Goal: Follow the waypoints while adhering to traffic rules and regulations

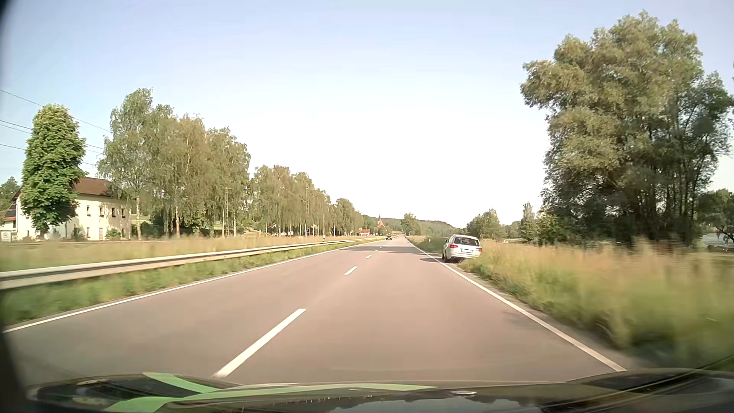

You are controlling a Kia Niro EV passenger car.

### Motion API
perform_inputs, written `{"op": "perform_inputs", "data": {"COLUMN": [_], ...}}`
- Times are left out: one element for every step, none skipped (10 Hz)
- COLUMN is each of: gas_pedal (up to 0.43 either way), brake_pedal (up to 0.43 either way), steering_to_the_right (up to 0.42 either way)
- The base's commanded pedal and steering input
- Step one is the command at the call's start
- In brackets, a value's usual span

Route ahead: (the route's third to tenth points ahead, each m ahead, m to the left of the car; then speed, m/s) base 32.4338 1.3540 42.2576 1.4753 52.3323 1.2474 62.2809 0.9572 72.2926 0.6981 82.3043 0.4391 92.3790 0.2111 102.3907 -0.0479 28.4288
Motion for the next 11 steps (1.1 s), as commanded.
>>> {"op": "perform_inputs", "data": {"gas_pedal": [0.197,0.197,0.197,0.197,0.197,0.189,0.177,0.177,0.177,0.189,0.197], "brake_pedal": [0.0,0.0,0.0,0.0,0.0,0.0,0.0,0.0,0.0,0.0,0.0], "steering_to_the_right": [0.002,0.001,0.002,0.002,0.002,0.002,0.002,0.001,0.001,0.001,0.0]}}
